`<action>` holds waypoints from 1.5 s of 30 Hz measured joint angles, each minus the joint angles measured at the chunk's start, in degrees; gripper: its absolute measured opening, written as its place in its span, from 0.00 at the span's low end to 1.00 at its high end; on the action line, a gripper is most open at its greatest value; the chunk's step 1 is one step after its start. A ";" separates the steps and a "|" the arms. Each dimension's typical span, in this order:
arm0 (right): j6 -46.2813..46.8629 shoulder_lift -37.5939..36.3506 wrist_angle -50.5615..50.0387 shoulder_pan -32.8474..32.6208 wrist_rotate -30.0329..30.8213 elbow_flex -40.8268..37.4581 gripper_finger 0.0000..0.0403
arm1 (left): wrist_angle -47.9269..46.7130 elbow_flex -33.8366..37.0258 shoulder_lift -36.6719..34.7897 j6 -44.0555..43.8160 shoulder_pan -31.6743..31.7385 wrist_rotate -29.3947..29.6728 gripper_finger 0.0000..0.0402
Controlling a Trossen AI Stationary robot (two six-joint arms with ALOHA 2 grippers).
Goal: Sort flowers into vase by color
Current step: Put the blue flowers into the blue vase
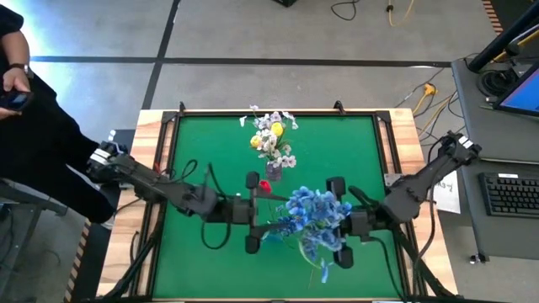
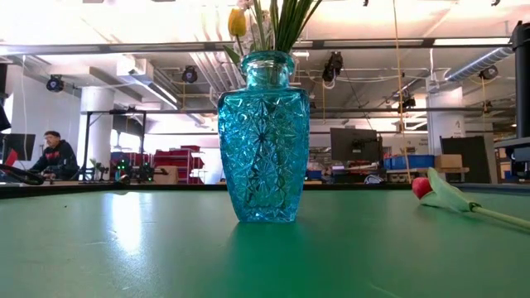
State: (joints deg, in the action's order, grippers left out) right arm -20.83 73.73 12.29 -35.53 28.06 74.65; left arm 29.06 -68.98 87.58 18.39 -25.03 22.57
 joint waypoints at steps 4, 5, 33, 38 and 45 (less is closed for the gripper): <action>-1.19 2.51 0.01 0.95 0.04 2.94 0.07 | -5.19 -6.40 3.49 2.30 0.03 -0.79 0.62; -1.62 3.00 0.03 1.08 0.04 3.50 0.07 | -5.71 -7.49 4.15 2.86 0.01 -0.84 0.62; 2.16 4.26 -3.81 3.58 0.44 5.33 0.28 | -8.48 -12.87 5.26 3.98 0.01 1.77 0.04; 2.17 3.34 -4.59 3.65 0.80 6.52 0.44 | -9.79 -12.87 4.87 4.09 0.01 2.27 0.01; 2.88 1.18 -5.66 3.59 0.81 6.75 0.56 | -10.79 -12.71 3.31 3.33 -0.05 2.47 0.00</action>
State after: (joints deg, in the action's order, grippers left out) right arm -17.95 74.92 6.63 -31.94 28.86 81.41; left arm 18.27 -81.69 90.89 21.72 -25.08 25.04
